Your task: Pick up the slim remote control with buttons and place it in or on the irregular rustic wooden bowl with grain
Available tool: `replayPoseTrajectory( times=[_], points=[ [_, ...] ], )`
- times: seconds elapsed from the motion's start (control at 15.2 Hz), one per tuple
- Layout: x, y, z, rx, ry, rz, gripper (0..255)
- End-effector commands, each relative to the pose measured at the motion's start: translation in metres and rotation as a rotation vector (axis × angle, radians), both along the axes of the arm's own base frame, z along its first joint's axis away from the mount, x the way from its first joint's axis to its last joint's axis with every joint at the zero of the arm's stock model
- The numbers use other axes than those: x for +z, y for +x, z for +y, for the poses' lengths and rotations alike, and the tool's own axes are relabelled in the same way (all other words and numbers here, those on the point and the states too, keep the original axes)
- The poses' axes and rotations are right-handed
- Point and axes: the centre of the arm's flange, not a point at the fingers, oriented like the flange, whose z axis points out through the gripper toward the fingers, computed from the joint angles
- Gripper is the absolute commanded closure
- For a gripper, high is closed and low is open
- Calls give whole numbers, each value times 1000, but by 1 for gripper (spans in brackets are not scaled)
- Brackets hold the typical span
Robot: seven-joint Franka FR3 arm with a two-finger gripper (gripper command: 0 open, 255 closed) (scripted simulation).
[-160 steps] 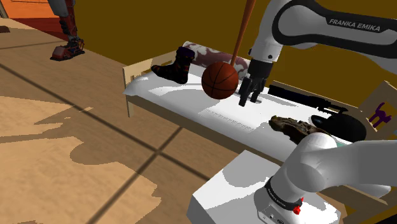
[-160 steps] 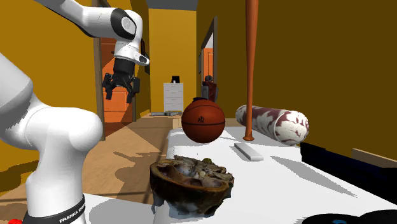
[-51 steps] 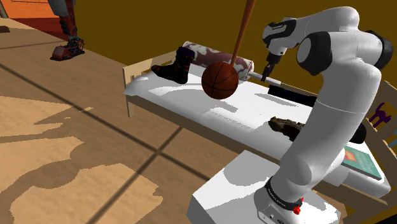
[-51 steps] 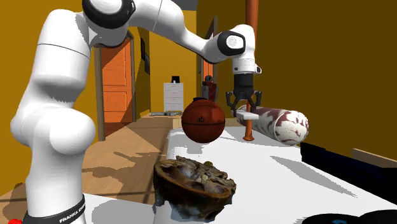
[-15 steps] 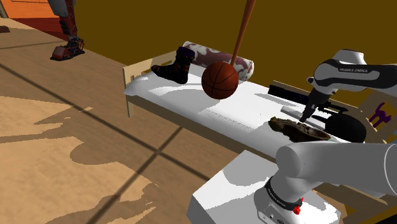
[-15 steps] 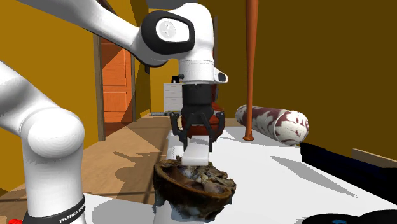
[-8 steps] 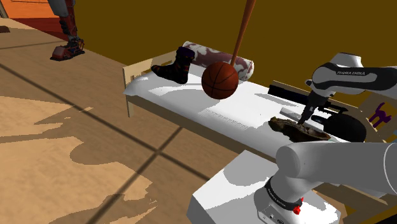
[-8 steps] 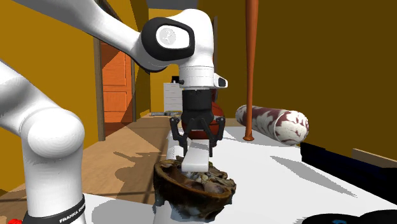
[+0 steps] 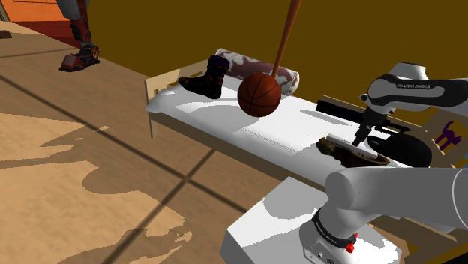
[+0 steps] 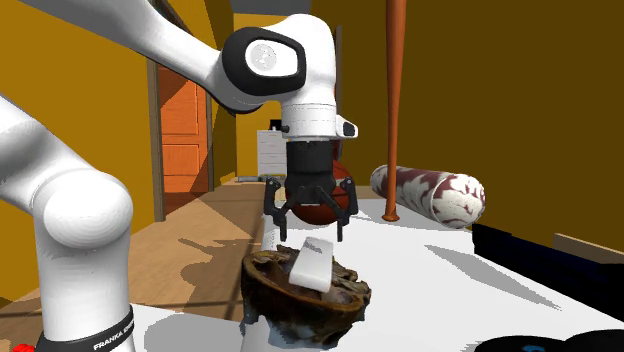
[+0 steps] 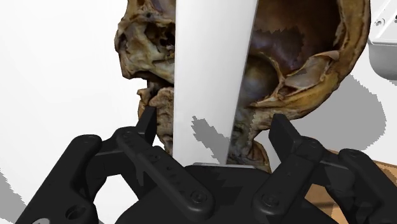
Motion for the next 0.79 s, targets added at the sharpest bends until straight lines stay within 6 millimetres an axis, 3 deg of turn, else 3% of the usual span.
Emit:
replayPoseTrajectory(
  times=[0.0,0.2,0.73],
  points=[
    [13,0,0,0,0,0,0],
    [50,0,1,0,0,0,0],
    [50,0,1,0,0,0,0]
  ],
)
